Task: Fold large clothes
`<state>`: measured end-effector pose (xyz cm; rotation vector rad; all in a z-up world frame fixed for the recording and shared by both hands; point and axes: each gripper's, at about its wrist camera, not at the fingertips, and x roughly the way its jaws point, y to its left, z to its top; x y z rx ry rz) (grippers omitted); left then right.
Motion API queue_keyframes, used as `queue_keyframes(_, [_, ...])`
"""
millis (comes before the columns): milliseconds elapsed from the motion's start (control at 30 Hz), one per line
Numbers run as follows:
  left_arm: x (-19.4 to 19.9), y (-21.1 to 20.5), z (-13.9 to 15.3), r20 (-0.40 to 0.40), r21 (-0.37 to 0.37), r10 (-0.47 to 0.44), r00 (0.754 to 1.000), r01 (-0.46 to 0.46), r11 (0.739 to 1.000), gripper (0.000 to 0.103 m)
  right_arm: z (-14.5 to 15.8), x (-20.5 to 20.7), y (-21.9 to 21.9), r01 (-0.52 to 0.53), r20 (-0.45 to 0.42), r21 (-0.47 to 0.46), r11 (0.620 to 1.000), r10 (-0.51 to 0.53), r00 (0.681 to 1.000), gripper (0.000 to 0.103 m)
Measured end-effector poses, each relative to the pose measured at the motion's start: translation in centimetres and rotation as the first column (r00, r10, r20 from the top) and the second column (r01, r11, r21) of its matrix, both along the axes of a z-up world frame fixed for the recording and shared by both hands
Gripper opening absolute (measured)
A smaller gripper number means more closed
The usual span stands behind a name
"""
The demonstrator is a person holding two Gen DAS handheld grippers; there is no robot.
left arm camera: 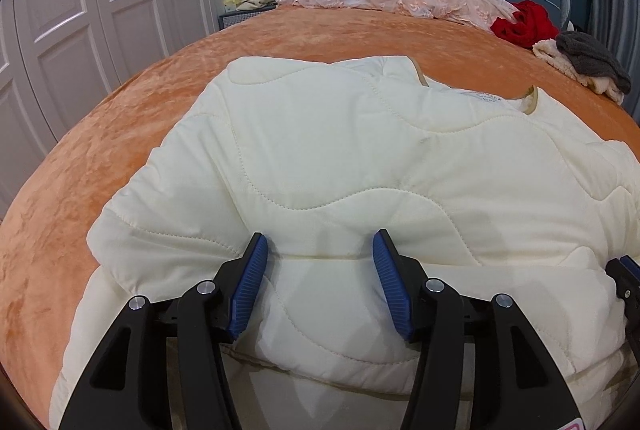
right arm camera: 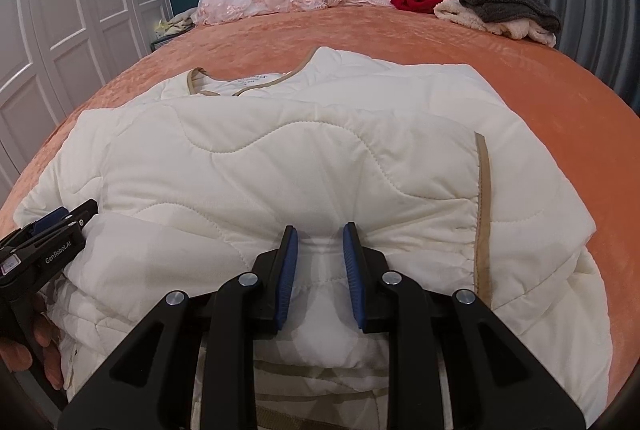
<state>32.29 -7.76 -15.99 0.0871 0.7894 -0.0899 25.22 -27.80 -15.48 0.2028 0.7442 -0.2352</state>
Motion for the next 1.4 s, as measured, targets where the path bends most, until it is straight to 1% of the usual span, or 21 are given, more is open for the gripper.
queue_keyframes(200, [-0.1,-0.1,0.0,0.002,0.01,0.002,1.0,-0.002,1.0,0.053,0.0,0.0,0.0,0.0,-0.003,0.001,1.0,0.0,1.0,0.022])
queue_keyframes(300, [0.1,0.0,0.5,-0.015,0.002,-0.001,1.0,0.001,1.0,0.053,0.2,0.2,-0.2,-0.003,-0.019,0.01,1.0,0.003,1.0,0.023])
queue_keyframes(367, [0.2,0.8,1.6,-0.044,-0.047,-0.015,0.999,0.013,0.999,0.053,0.9,0.3,-0.4,-0.007,-0.038,0.03,1.0,0.008,0.999,0.024])
queue_keyframes(400, [0.2,1.5,2.4,-0.063,-0.092,-0.037,0.997,0.032,0.995,0.054,1.5,0.3,-0.5,-0.011,-0.05,0.042,0.999,0.013,0.999,0.029])
queue_keyframes(433, [0.3,2.3,3.2,-0.072,-0.128,-0.05,0.996,0.041,0.991,0.054,2.4,0.1,-0.5,-0.018,-0.049,0.052,0.998,0.02,0.999,0.039])
queue_keyframes(467, [0.3,3.4,4.4,-0.073,-0.173,-0.06,0.995,0.047,0.984,0.054,3.2,-0.1,-0.5,-0.021,-0.031,0.058,0.998,0.023,0.999,0.043])
queue_keyframes(500, [0.4,4.6,5.6,-0.058,-0.216,-0.068,0.996,0.054,0.975,0.054,4.4,-0.3,-0.3,-0.029,0.008,0.058,0.998,0.029,1.0,0.044])
queue_keyframes(533, [0.7,5.3,6.6,-0.038,-0.235,-0.064,0.997,0.054,0.97,0.054,5.6,0.1,0.1,-0.04,0.043,0.058,0.997,0.038,0.998,0.044])
queue_keyframes(600, [2.3,6.4,8.3,-0.011,-0.243,-0.047,0.999,0.043,0.969,0.054,7.0,2.0,0.6,-0.064,0.07,0.076,0.995,0.059,0.996,0.048])
queue_keyframes(700, [7.5,7.3,9.4,-0.054,-0.262,-0.029,0.998,0.014,0.965,0.054,8.4,7.9,1.6,-0.14,0.085,0.178,0.974,0.126,0.988,0.052])
queue_keyframes(833, [13.6,7.8,8.0,-0.135,-0.266,0.009,0.991,-0.045,0.963,0.054,7.9,16.3,2.9,-0.183,0.052,0.273,0.945,0.175,0.983,0.052])
queue_keyframes(933, [16.2,8.2,6.2,-0.186,-0.333,0.02,0.982,-0.082,0.939,0.054,6.6,20.7,3.8,-0.174,0.006,0.293,0.94,0.18,0.984,0.052])
queue_keyframes(967, [16.9,8.1,5.3,-0.202,-0.328,0.029,0.979,-0.096,0.94,0.054,6.1,22.3,4.2,-0.169,-0.011,0.288,0.943,0.18,0.984,0.052])
queue_keyframes(1033, [17.5,7.5,3.8,-0.207,-0.291,0.043,0.977,-0.104,0.951,0.054,5.2,24.3,4.9,-0.178,-0.021,0.284,0.942,0.191,0.981,0.052])
queue_keyframes(1133, [17.2,6.8,1.9,-0.169,-0.218,0.062,0.984,-0.099,0.971,0.054,3.5,26.0,5.9,-0.197,-0.053,0.295,0.935,0.222,0.974,0.052])
queue_keyframes(1167, [17.0,6.6,1.6,-0.15,-0.2,0.067,0.986,-0.096,0.975,0.055,2.4,26.8,6.5,-0.211,-0.086,0.303,0.929,0.247,0.965,0.052])
queue_keyframes(1200, [16.8,6.2,1.4,-0.13,-0.178,0.073,0.989,-0.095,0.979,0.056,1.6,27.1,6.8,-0.225,-0.109,0.309,0.924,0.27,0.957,0.044])
queue_keyframes(1233, [16.7,6.0,1.2,-0.12,-0.165,0.075,0.99,-0.095,0.982,0.058,0.7,27.3,7.4,-0.248,-0.125,0.302,0.921,0.296,0.947,0.023])
queue_keyframes(1300, [16.6,5.6,1.0,-0.102,-0.128,0.08,0.992,-0.093,0.987,0.059,0.5,26.6,7.8,-0.274,-0.088,0.274,0.922,0.308,0.947,0.007])
queue_keyframes(1367, [16.3,5.4,0.8,-0.09,-0.114,0.083,0.992,-0.093,0.989,0.06,1.0,25.6,7.5,-0.265,-0.024,0.26,0.929,0.281,0.96,0.004])
queue_keyframes(1400, [16.3,5.4,0.7,-0.086,-0.114,0.084,0.993,-0.094,0.989,0.061,1.1,25.4,7.3,-0.258,-0.009,0.259,0.931,0.269,0.963,0.004])
